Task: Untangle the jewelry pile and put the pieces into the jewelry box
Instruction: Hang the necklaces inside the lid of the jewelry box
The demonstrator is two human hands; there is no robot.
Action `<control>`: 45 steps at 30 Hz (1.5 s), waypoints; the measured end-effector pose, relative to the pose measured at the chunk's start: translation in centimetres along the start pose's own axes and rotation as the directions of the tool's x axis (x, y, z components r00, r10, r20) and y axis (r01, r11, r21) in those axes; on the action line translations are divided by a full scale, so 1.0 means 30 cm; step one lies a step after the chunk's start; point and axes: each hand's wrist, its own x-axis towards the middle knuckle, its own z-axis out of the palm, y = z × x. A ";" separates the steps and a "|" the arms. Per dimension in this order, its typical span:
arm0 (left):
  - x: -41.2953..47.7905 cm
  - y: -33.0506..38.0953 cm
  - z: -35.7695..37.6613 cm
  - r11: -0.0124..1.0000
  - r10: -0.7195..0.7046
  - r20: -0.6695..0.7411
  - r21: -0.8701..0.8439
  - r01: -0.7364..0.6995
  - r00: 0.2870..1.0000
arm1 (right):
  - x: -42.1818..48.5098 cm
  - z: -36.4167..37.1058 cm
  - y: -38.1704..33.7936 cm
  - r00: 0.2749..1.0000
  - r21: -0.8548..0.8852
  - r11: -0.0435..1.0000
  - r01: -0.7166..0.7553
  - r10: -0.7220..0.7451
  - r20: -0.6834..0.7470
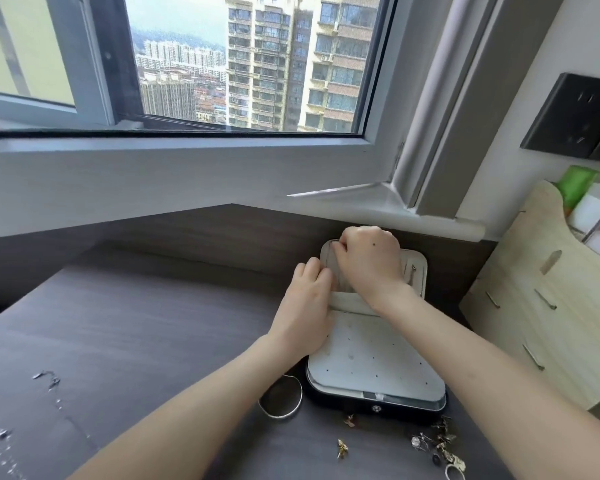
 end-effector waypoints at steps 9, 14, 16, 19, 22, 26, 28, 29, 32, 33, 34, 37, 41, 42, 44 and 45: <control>-0.007 0.004 0.000 1.000 -0.028 -0.011 0.009 0.028 1.000 | 0.049 -0.040 -0.015 0.933 0.170 0.921 -0.352 0.330 0.145; -0.011 0.003 0.001 1.000 -0.022 -0.031 0.002 0.023 0.999 | 0.063 -0.037 -0.003 0.895 0.259 0.865 -0.429 0.367 0.253; -0.014 0.005 0.001 1.000 -0.031 -0.043 0.006 0.031 0.999 | 0.056 -0.033 0.000 0.898 0.247 0.879 -0.409 0.339 0.279; -0.016 0.005 0.000 1.000 -0.030 -0.065 0.004 0.030 0.997 | 0.037 -0.036 -0.003 0.918 0.194 0.924 -0.330 0.266 0.293; -0.019 0.008 -0.003 1.000 -0.014 -0.081 -0.007 0.014 0.997 | 0.013 -0.054 -0.009 0.920 0.166 0.950 -0.264 0.197 0.338; -0.020 0.004 0.001 1.000 -0.023 -0.076 -0.003 0.023 0.997 | -0.010 -0.063 -0.003 0.943 0.107 0.974 -0.200 0.162 0.290; -0.018 0.000 0.005 0.999 -0.039 -0.056 0.010 0.039 0.998 | -0.021 -0.061 0.006 0.957 0.104 0.974 -0.202 0.173 0.232; -0.017 -0.002 0.007 0.998 -0.053 -0.042 0.017 0.054 0.998 | -0.028 -0.063 0.009 0.959 0.115 0.971 -0.208 0.179 0.220; -0.012 0.001 0.003 0.997 -0.072 -0.009 0.041 0.072 0.997 | -0.052 -0.082 0.010 0.961 0.148 0.968 -0.204 0.169 0.217; -0.011 0.004 -0.004 0.996 -0.069 0.013 0.058 0.068 0.998 | -0.063 -0.095 0.005 0.962 0.163 0.966 -0.199 0.161 0.219; -0.010 0.006 -0.013 0.995 -0.062 0.040 0.075 0.059 0.997 | -0.078 -0.112 0.000 0.962 0.186 0.963 -0.196 0.153 0.225; -0.019 0.005 -0.067 0.997 -0.081 0.092 0.019 0.080 0.992 | -0.150 -0.169 -0.034 0.966 0.296 0.939 -0.177 0.108 0.235; -0.085 -0.036 -0.217 0.985 -0.150 0.025 -0.079 0.152 0.988 | -0.320 -0.223 -0.127 0.944 0.491 0.861 -0.134 -0.041 0.328; -0.109 -0.046 -0.265 0.981 -0.174 0.024 -0.085 0.176 0.984 | -0.372 -0.227 -0.158 0.917 0.528 0.843 -0.104 -0.124 0.380; -0.166 -0.063 -0.364 0.966 -0.239 0.051 -0.085 0.243 0.970 | -0.477 -0.218 -0.218 0.843 0.596 0.803 0.003 -0.323 0.430; -0.196 -0.068 -0.408 0.956 -0.275 0.079 -0.083 0.281 0.958 | -0.524 -0.205 -0.247 0.807 0.611 0.786 0.094 -0.419 0.415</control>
